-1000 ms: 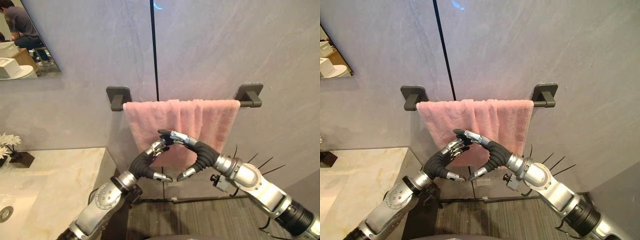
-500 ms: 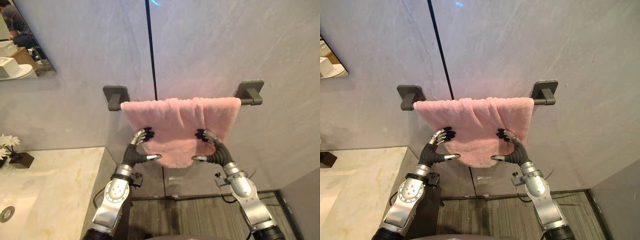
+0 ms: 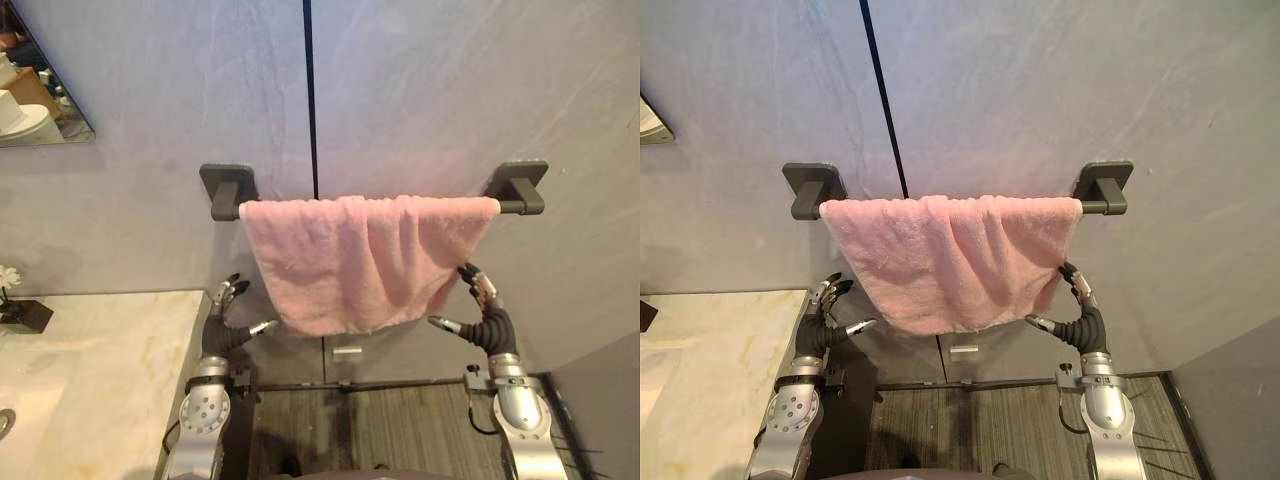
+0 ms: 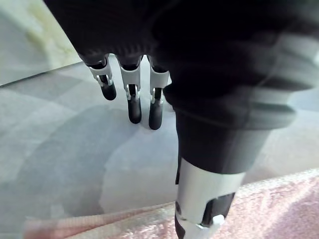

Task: Organize washtable

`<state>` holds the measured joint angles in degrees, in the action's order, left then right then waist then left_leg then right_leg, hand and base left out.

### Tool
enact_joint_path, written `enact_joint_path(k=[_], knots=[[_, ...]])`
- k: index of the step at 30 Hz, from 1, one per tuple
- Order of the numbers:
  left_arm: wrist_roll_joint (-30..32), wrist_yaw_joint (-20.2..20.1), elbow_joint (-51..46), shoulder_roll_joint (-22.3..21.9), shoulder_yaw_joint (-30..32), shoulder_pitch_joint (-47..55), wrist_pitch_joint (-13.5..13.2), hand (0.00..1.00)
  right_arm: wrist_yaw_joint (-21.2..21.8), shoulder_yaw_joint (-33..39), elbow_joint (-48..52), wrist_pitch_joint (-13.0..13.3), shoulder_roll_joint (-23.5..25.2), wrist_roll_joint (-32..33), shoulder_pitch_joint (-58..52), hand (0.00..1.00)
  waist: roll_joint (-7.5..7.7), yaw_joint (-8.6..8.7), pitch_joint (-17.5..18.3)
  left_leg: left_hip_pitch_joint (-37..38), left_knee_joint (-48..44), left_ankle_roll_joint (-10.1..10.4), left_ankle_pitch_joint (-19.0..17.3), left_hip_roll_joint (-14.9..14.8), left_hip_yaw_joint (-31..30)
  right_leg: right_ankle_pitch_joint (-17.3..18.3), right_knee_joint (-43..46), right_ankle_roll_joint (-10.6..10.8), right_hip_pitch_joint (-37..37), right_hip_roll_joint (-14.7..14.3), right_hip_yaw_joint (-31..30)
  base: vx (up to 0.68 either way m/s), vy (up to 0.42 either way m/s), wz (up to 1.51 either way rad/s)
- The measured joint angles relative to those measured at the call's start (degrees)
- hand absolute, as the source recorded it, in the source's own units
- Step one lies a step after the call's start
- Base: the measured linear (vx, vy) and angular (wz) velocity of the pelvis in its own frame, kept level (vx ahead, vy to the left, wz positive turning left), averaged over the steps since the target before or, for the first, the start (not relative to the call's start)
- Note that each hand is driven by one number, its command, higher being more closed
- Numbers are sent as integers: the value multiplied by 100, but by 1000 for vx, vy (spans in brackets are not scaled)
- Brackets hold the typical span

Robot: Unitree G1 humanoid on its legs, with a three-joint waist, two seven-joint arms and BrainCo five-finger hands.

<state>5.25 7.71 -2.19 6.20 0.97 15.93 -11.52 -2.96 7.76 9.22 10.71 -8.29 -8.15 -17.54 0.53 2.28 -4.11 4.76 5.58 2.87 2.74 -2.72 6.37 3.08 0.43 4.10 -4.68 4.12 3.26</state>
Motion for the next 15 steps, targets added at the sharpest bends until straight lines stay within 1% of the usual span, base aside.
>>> enact_joint_path(k=[2, 4, 5, 7, 9, 11, 13, 15], knots=[[1, -12, 10, -94, 80, 127, 0, 0, -10, 92, -76, -1, 5, -165, -70, 0, 0, 7, 0, -1, 2, 0, -7, -4, -1, 0, -7, 0, -3, -3, 2, 0, 0, 0], [1, -17, 189, -150, 145, 181, -1, 0, -16, 164, -379, -2, 3, -232, -161, 0, 2, -1, 0, -3, 16, 0, -9, -6, -15, 2, -8, 2, -8, -4, 14, -14, -7, 2], [5, -44, 407, -147, 174, 182, -1, 0, -13, 177, -702, -7, 2, -349, -177, 0, 1, 0, 0, -4, 32, -1, -9, -6, -33, 4, -7, 4, -13, -3, 28, -32, -12, 7], [18, -125, 745, -116, 177, 182, -2, 0, -7, 172, -1214, -6, 1, -385, -161, 0, -2, 2, 2, -5, 31, -1, -8, -9, -65, 4, -9, 4, -26, 1, 64, -27, -10, 7], [19, -178, 1251, -108, 175, 186, 10, 0, -5, 168, -1944, -55, 1, -457, -157, 0, -7, -3, 0, -22, 31, -2, -6, -8, -112, 6, -9, 5, -29, 10, 127, -24, -10, 9], [17, -256, 1535, -82, 176, 187, 23, 0, -2, 164, -2329, -95, 0, -563, -150, 0, -13, -6, -4, -35, 31, -3, -6, -8, -142, 9, -9, 7, -29, 13, 140, -16, -5, 8], [16, -273, 2096, -31, 176, 187, 56, 0, -4, 134, -3062, -114, -2, -566, -15, 0, -21, -2, -6, -34, 31, -2, -6, -6, -147, 13, -10, 5, -31, 12, 147, -8, -3, 2], [4, -276, 2452, -24, 176, 187, 119, 0, -5, 85, -3534, -131, -6, -543, 76, 0, -22, -4, -8, -33, 28, -2, -6, -3, -151, 19, -10, 2, -35, 11, 151, 0, 0, 0]])
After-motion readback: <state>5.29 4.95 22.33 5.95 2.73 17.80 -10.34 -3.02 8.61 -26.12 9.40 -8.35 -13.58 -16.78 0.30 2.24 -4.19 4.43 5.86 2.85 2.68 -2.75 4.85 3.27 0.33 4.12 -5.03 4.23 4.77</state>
